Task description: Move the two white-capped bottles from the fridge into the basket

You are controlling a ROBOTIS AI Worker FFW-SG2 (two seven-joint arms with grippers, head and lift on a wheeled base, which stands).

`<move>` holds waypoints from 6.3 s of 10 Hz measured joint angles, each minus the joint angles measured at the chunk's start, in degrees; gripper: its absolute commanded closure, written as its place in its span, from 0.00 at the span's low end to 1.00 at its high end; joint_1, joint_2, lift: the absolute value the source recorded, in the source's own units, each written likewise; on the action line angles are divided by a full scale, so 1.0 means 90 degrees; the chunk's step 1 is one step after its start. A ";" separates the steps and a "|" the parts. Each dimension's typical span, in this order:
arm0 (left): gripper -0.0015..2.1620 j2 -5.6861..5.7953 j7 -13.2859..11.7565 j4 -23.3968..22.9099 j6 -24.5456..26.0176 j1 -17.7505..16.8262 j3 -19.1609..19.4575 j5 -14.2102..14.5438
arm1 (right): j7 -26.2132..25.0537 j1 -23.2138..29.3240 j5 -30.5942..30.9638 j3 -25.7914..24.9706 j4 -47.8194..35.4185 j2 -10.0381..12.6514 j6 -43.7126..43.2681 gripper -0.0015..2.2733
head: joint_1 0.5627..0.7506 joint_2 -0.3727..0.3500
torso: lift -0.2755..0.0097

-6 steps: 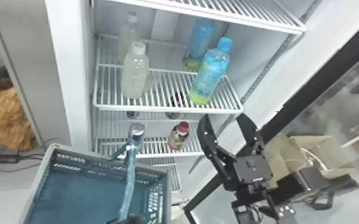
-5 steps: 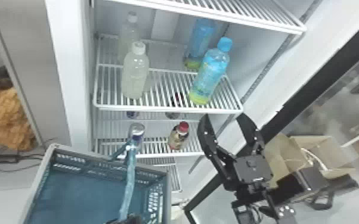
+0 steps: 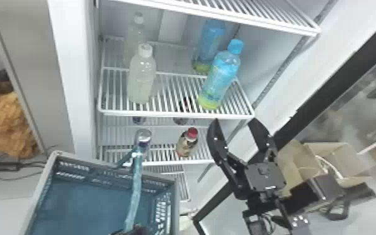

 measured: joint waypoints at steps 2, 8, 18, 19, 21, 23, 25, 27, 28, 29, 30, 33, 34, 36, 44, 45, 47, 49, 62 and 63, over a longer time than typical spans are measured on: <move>0.55 0.0000 0.0000 0.0000 0.0000 0.0003 0.0000 0.0000 | 0.0000 -0.0040 0.0021 0.0002 0.0002 -0.0011 0.0051 0.10 | 0.70 0.03 | 0.97; 0.55 -0.0010 0.0000 0.0000 -0.0002 0.0025 0.0006 0.0025 | 0.0296 -0.0535 0.0132 0.0237 0.0177 -0.0201 0.0550 0.10 | 0.70 0.03 | 0.97; 0.55 -0.0011 -0.0001 0.0000 -0.0016 0.0001 -0.0003 0.0048 | 0.0948 -0.2394 -0.0013 0.1367 0.0795 -0.0667 0.2386 0.09 | 0.70 0.23 | 0.97; 0.55 -0.0010 -0.0006 0.0000 -0.0016 -0.0005 -0.0010 0.0051 | 0.0941 -0.2545 -0.0009 0.1440 0.0850 -0.0674 0.2488 0.09 | 0.70 0.25 | 0.97; 0.55 -0.0010 -0.0007 0.0000 -0.0027 -0.0015 -0.0013 0.0059 | 0.0821 -0.2762 0.0062 0.1552 0.0963 -0.0677 0.2642 0.09 | 0.70 0.27 | 0.97; 0.55 -0.0009 -0.0009 0.0000 -0.0031 -0.0017 -0.0019 0.0063 | 0.0428 -0.2828 0.0196 0.1668 0.0886 -0.0706 0.2691 0.09 | 0.70 0.26 | 0.97; 0.55 0.0003 -0.0008 0.0000 -0.0031 -0.0045 -0.0055 0.0064 | 0.0349 -0.3040 0.0291 0.1741 0.1058 -0.0707 0.2669 0.09 | 0.70 0.26 | 0.97; 0.55 0.0022 -0.0003 0.0000 -0.0031 -0.0062 -0.0086 0.0075 | 0.0276 -0.3274 0.0385 0.1798 0.1382 -0.0689 0.2562 0.09 | 0.70 0.26 | 0.97; 0.55 0.0027 -0.0002 0.0000 -0.0031 -0.0062 -0.0089 0.0076 | 0.0272 -0.3397 0.0413 0.1817 0.1588 -0.0674 0.2441 0.09 | 0.70 0.26 | 0.97; 0.55 0.0029 -0.0002 0.0000 -0.0031 -0.0063 -0.0092 0.0076 | 0.0273 -0.3534 0.0441 0.1842 0.1799 -0.0653 0.2317 0.09 | 0.70 0.26 | 0.97; 0.55 0.0030 -0.0001 0.0000 -0.0031 -0.0063 -0.0098 0.0076 | 0.0275 -0.3668 0.0462 0.1865 0.1998 -0.0630 0.2206 0.09 | 0.70 0.27 | 0.97; 0.55 0.0047 0.0000 0.0000 -0.0031 -0.0077 -0.0116 0.0076 | 0.0291 -0.4086 0.0427 0.1938 0.2546 -0.0580 0.1901 0.09 | 0.70 0.28 | 0.97; 0.55 0.0049 0.0000 0.0000 -0.0031 -0.0078 -0.0116 0.0076 | 0.0347 -0.4242 0.0404 0.1945 0.2731 -0.0559 0.1829 0.09 | 0.70 0.28 | 0.97; 0.55 0.0049 0.0000 0.0005 -0.0031 -0.0078 -0.0116 0.0076 | 0.0436 -0.4450 0.0371 0.1933 0.2950 -0.0528 0.1791 0.10 | 0.70 0.29 | 0.97; 0.55 0.0049 0.0000 0.0031 -0.0017 -0.0062 -0.0114 0.0075 | 0.0708 -0.4724 0.0068 0.1950 0.3297 -0.0491 0.1585 0.45 | 0.70 0.31 | 0.97; 0.55 0.0045 0.0000 0.0031 -0.0021 -0.0062 -0.0110 0.0076 | 0.0703 -0.4696 0.0070 0.1933 0.3192 -0.0496 0.1541 0.45 | 0.70 0.31 | 0.97; 0.55 0.0036 0.0000 0.0031 -0.0027 -0.0062 -0.0096 0.0076 | 0.0703 -0.4520 0.0080 0.1866 0.2815 -0.0523 0.1542 0.45 | 0.70 0.30 | 0.97; 0.55 0.0023 0.0000 0.0031 -0.0028 -0.0062 -0.0078 0.0076 | 0.0704 -0.4173 0.0133 0.1731 0.2141 -0.0584 0.1846 0.45 | 0.70 0.29 | 0.97; 0.55 0.0031 0.0000 0.0031 -0.0015 -0.0070 -0.0064 0.0052 | 0.0996 -0.1050 0.0069 0.0434 -0.2587 -0.0696 0.5660 0.45 | 0.70 0.12 | 0.97; 0.55 0.0030 0.0000 0.0032 -0.0015 -0.0076 -0.0064 0.0051 | 0.1008 -0.0876 0.0017 0.0364 -0.2820 -0.0676 0.5964 0.45 | 0.70 0.10 | 0.97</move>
